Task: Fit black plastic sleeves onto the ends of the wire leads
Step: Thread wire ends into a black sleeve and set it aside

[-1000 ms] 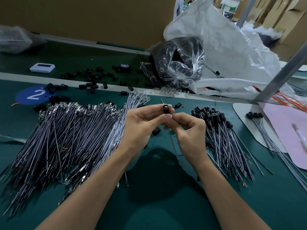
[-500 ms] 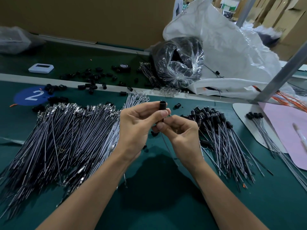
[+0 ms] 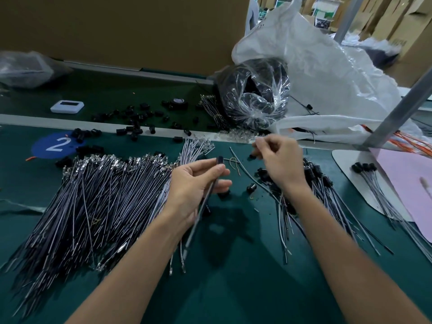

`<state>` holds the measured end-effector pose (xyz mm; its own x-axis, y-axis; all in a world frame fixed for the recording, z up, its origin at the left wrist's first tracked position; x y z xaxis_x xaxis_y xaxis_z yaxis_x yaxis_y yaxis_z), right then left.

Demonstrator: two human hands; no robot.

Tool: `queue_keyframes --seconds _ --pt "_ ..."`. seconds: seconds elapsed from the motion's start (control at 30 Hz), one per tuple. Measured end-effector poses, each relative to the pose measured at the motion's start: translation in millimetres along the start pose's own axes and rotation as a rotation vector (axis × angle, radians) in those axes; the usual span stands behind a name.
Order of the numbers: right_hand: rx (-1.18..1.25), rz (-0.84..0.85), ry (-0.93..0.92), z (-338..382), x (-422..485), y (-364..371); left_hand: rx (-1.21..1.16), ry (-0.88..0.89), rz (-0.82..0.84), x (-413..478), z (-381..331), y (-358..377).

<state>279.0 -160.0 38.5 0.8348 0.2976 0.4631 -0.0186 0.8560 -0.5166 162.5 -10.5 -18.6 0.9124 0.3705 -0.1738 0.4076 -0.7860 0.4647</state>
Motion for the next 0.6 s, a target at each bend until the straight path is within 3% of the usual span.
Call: queue_keyframes --seconds 0.1,0.2,0.5,0.6 --pt "-0.388 0.231 0.017 -28 48 25 0.055 -0.029 -0.006 3 7 -3" --pt "-0.571 0.346 0.044 -48 72 44 0.083 -0.047 0.011 3 9 -3" --pt "-0.687 0.312 0.022 -56 91 54 0.161 -0.037 0.044 0 4 0" --pt "-0.565 0.217 -0.005 -44 89 43 0.172 -0.018 0.075 -2 3 3"
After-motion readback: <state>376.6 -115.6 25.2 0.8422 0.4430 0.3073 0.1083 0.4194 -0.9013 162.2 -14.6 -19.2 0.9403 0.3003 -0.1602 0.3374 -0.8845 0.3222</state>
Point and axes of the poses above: each hand's wrist, its own x-axis towards the middle knuckle, its own y-axis out of the palm, z = x × y, the point moved 6 cm from there along x, towards the middle knuckle, and after that the axes turned 6 degrees about -y, right-handed, at the moved point
